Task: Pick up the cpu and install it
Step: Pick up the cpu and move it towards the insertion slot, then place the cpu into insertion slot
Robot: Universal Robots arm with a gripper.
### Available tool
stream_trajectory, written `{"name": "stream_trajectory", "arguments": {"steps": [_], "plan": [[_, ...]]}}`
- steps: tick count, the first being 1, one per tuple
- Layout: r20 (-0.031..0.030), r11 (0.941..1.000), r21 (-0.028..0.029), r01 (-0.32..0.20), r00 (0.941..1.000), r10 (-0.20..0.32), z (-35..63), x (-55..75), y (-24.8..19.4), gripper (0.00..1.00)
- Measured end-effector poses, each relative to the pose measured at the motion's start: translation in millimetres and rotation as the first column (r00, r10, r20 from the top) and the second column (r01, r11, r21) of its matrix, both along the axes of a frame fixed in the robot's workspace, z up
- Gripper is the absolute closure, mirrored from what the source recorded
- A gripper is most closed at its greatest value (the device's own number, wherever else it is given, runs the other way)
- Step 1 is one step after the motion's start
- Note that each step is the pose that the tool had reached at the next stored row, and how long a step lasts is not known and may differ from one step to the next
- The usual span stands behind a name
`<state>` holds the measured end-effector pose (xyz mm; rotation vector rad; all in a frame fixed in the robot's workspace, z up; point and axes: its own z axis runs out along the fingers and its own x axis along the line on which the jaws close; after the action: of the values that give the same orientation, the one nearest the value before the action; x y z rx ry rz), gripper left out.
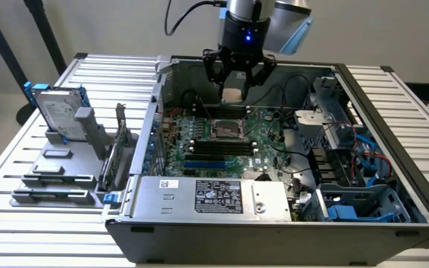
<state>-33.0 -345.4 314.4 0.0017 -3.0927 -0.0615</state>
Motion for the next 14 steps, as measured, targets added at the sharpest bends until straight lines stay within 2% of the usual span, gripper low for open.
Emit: {"name": "stream_trajectory", "arguments": {"steps": [6, 14], "plan": [[-0.0003, 1.0000, 0.0000, 0.007, 1.0000, -0.007, -10.9, 2.3, 7.3, 0.46], [-0.0006, 1.0000, 0.0001, 0.007, 1.0000, -0.007, -12.4, 2.3, 7.7, 0.46]]}}
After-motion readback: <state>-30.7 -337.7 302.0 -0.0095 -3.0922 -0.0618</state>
